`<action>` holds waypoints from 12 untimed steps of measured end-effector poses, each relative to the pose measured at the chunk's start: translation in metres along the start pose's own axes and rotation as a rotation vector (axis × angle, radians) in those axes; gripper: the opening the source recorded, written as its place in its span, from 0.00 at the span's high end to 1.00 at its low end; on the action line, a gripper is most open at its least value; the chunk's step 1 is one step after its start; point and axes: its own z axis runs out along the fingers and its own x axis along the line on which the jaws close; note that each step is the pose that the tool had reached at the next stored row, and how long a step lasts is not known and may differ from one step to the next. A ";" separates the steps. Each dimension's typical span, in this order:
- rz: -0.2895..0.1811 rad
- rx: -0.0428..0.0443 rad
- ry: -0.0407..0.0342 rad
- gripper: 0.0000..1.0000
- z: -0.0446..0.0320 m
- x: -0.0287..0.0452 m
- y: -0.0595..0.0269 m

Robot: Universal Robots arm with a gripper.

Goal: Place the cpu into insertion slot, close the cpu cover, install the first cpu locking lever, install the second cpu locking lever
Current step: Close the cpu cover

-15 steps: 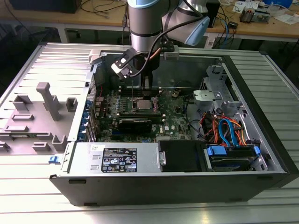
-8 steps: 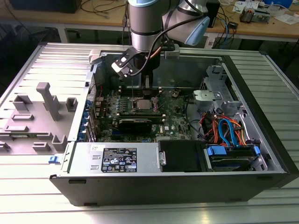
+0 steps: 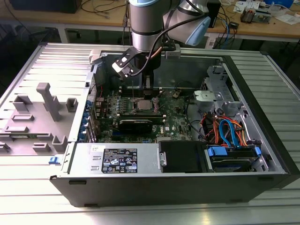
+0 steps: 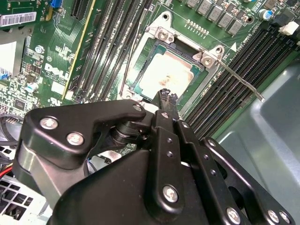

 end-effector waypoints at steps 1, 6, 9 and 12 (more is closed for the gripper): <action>0.000 0.0002 -0.0002 0.89 -0.0008 0.0000 0.0001; 0.000 0.0009 0.0006 0.89 -0.0029 -0.0002 0.0003; 0.000 0.0012 0.0005 0.89 -0.0030 -0.0002 0.0003; 0.000 0.0013 0.0005 0.89 -0.0029 -0.0003 0.0014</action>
